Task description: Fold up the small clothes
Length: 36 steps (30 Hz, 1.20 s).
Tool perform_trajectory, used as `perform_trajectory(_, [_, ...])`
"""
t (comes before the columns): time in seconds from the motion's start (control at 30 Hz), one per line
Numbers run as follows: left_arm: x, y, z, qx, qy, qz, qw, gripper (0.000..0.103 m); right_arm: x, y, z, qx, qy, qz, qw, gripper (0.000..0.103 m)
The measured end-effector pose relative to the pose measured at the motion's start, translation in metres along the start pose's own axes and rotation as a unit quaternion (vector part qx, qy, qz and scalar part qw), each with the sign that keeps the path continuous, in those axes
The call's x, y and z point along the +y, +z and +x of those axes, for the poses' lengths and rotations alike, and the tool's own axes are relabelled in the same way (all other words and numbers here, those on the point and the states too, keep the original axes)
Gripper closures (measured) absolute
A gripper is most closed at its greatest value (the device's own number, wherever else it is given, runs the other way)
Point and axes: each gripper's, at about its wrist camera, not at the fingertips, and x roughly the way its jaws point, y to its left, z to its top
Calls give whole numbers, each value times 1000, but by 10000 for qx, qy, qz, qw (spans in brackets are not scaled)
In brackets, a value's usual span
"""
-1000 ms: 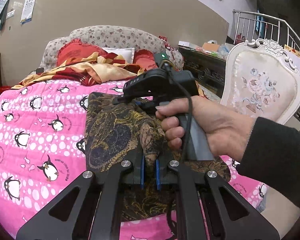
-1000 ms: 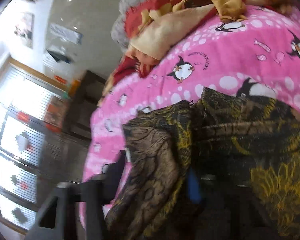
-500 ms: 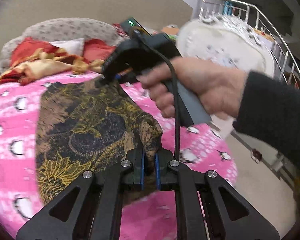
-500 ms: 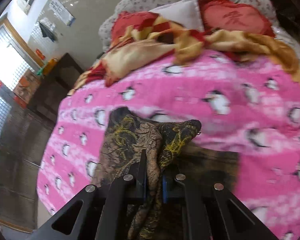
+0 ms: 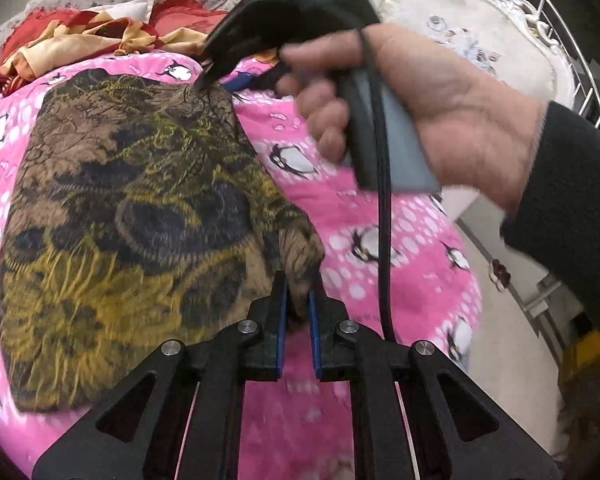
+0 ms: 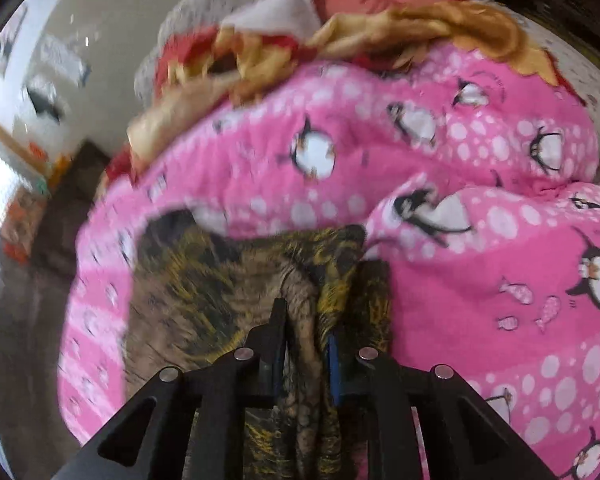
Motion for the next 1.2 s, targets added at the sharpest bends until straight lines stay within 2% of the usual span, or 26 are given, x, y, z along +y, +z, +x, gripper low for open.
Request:
perform_trajectory(0.1, [5,-16,-31,-44,-110,129,9998,96,-3,-6,-47,-515,214,107,9984,85])
perform_trajectory(0.17, [16,-24,-53,-167,-65,123,9998,96,5,-22,-71,-632,320,-114,9974,85])
perform_trajectory(0.3, [53,-21,-93,-648,371,-172,9971,96,39,-90,-98,-722,-13,-1207,9901,85])
perform_trajectory(0.37, [71,-14,-99,-805,709,-384,9935,96,53,-128,-98,-658,-19,-1628,9845,85])
perform_trajectory(0.4, [82,-9,-95,-743,783,-565,9925,96,57,-147,-94,-589,-35,-1759,9826,85])
perform_trajectory(0.43, [89,-8,-87,-622,792,-668,9927,96,58,-161,-88,-557,-272,-1775,9822,85])
perform_trajectory(0.47, [98,-9,-77,-436,813,-787,9926,96,54,-170,-78,-482,-350,-1690,9838,85])
perform_trajectory(0.53, [118,-17,-45,156,867,-1250,9882,96,36,-187,-49,-86,-229,-1199,9925,85])
perform_trajectory(0.57, [126,-26,-40,100,736,-1432,9869,96,28,-194,-37,72,-210,-1027,9945,85])
perform_trajectory(0.6, [128,-30,-42,-62,669,-1464,9869,97,22,-203,-30,25,-123,-946,9954,85])
perform_trajectory(0.63, [127,-32,-45,-82,662,-1507,9863,97,21,-209,-33,-233,-67,-922,9955,85])
perform_trajectory(0.67, [126,-31,-47,-64,687,-1529,9858,97,21,-210,-35,-246,-75,-869,9959,85])
perform_trajectory(0.77, [121,-16,-62,-231,801,-1459,9858,97,27,-200,-42,74,-167,-907,9957,85])
perform_trajectory(0.8, [120,-4,-69,-387,792,-1449,9855,97,32,-193,-49,8,-179,-962,9952,85])
perform_trajectory(0.87, [121,29,-69,-638,800,-1395,9849,97,40,-172,-66,-438,-325,-1051,9930,84])
perform_trajectory(0.97, [132,85,-47,-747,851,-1397,9837,97,48,-129,-71,-950,-696,-842,9895,80])
perform_trajectory(1.03, [145,119,-24,-750,1043,-1457,9810,97,52,-102,-62,-1068,-672,-636,9900,80])
perform_trajectory(1.13, [163,146,9,-673,1251,-1401,9799,97,56,-69,-36,-1183,-838,-335,9889,80])
perform_trajectory(1.2, [173,149,33,-419,1457,-1349,9792,97,66,-52,-11,-1231,-1268,-563,9826,80])
